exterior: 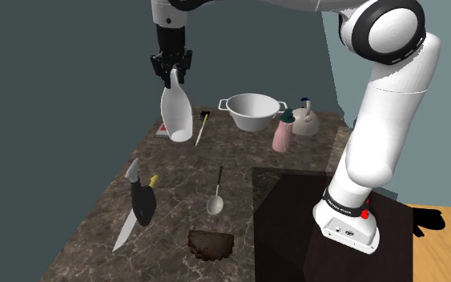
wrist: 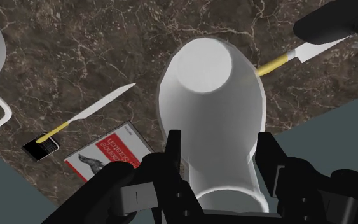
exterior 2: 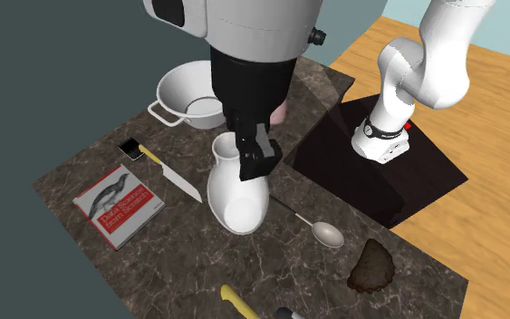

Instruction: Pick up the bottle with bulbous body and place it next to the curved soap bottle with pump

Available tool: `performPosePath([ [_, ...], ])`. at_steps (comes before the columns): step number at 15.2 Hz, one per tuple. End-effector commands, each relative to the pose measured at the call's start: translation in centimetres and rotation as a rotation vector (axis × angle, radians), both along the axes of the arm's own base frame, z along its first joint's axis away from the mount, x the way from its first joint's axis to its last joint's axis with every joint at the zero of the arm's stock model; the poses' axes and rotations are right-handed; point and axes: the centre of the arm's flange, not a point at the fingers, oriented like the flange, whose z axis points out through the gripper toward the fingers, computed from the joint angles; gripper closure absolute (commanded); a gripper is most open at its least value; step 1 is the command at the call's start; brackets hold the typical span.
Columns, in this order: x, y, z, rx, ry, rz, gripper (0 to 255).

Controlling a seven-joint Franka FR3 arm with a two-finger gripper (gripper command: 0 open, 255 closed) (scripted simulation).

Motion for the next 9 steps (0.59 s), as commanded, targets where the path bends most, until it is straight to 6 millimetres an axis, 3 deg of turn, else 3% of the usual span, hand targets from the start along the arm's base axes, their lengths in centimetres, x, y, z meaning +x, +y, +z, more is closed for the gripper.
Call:
performPosePath([
  [1,0.0,0.0,1.2,0.0,0.0,0.0,255],
  [9,0.0,0.0,5.4,0.0,0.0,0.0,255],
])
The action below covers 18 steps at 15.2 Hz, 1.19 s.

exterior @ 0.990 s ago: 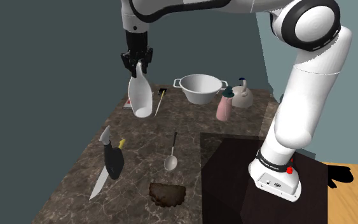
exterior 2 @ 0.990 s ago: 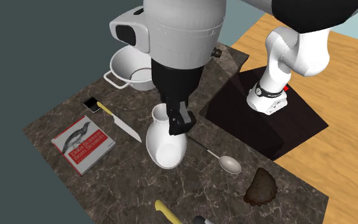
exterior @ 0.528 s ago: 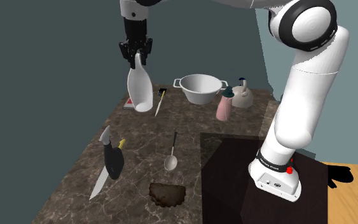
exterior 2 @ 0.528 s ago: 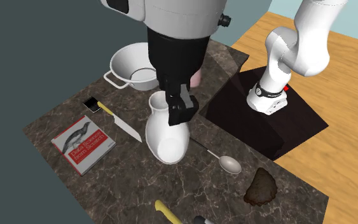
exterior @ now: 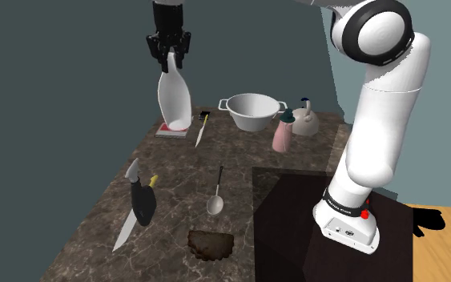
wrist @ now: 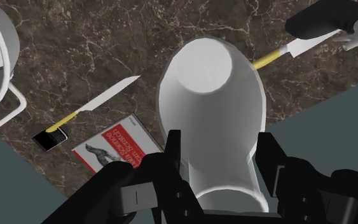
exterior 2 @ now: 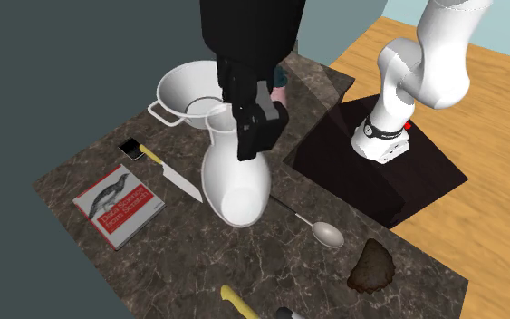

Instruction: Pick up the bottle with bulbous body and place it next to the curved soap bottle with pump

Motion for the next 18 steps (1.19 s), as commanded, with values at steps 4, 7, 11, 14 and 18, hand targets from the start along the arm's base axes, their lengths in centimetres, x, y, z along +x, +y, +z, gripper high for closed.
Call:
performPosePath([
  [4,0.0,0.0,2.6,0.0,0.0,0.0,255],
  [7,0.0,0.0,4.2,0.0,0.0,0.0,255],
  [11,0.0,0.0,6.3,0.0,0.0,0.0,255],
  [14,-0.8,-1.0,7.0,0.0,0.0,0.0,255],
  [18,-4.1,-5.2,7.1,0.0,0.0,0.0,255],
])
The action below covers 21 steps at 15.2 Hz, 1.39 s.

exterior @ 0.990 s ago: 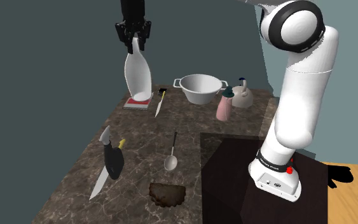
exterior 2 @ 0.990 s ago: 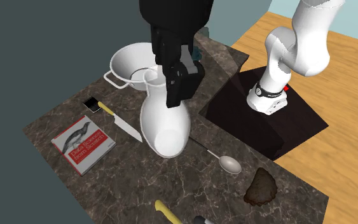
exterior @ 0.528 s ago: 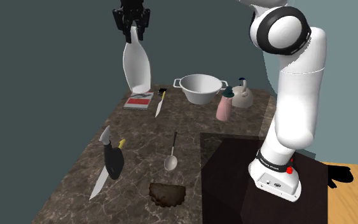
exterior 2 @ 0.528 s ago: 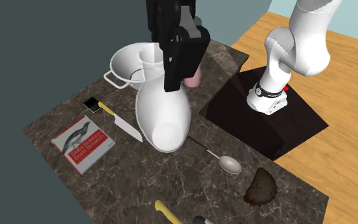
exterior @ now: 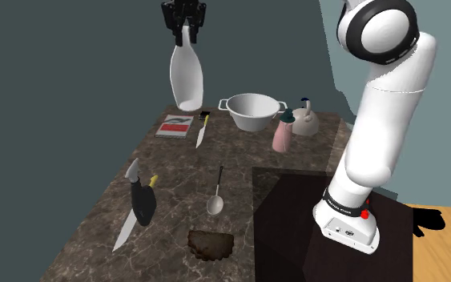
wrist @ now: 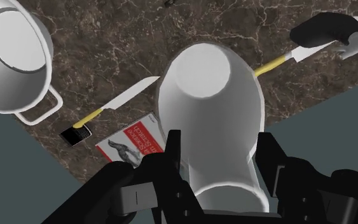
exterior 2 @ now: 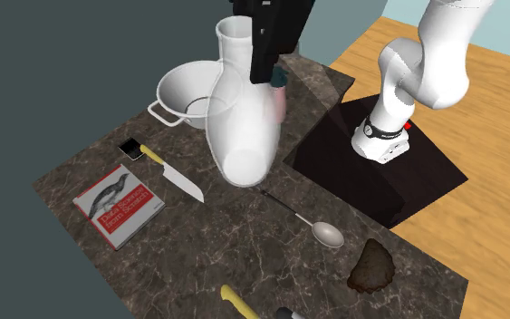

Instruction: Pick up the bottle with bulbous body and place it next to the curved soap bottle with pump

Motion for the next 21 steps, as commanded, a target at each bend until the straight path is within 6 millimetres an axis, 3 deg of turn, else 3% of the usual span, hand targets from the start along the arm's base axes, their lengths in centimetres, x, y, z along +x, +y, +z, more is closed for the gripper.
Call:
performPosePath([
  [1,-1.9,-2.0,0.0,0.001,0.0,-0.001,255],
  [21,-18.5,-22.6,0.1,0.001,0.0,-0.001,255],
])
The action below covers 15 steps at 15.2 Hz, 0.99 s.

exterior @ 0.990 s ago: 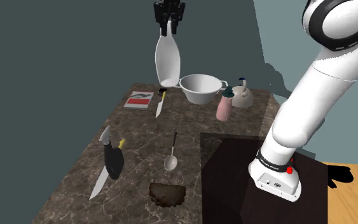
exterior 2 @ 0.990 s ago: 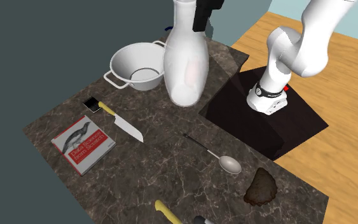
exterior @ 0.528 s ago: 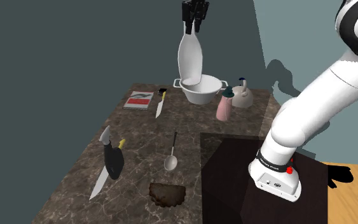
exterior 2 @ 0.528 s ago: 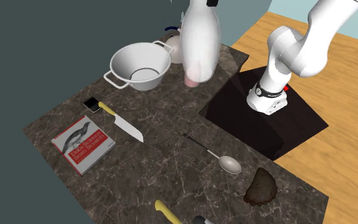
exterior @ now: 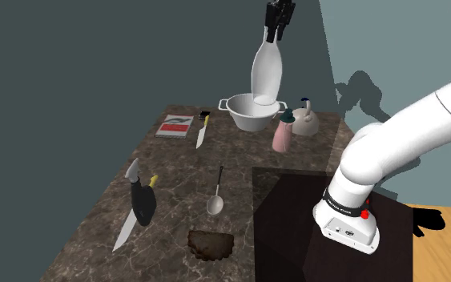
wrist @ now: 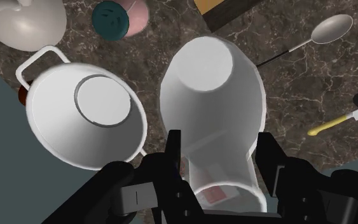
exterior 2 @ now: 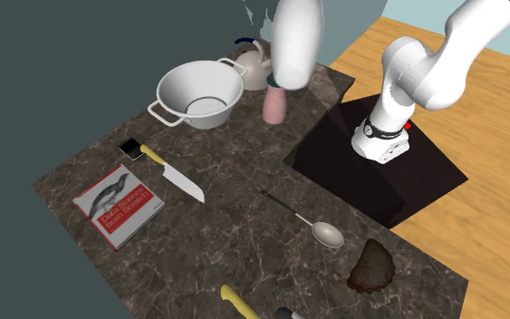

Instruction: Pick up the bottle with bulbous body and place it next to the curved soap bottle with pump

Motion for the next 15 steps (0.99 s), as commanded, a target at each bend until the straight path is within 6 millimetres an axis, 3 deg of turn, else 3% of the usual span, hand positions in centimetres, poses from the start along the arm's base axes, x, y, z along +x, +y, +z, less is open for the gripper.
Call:
performPosePath([
  [1,-1.5,-2.2,0.1,0.0,0.0,0.002,255],
  [5,-4.9,-6.4,0.1,0.0,0.0,0.002,255],
  [15,-4.9,-6.4,-5.2,0.0,0.0,0.002,255],
])
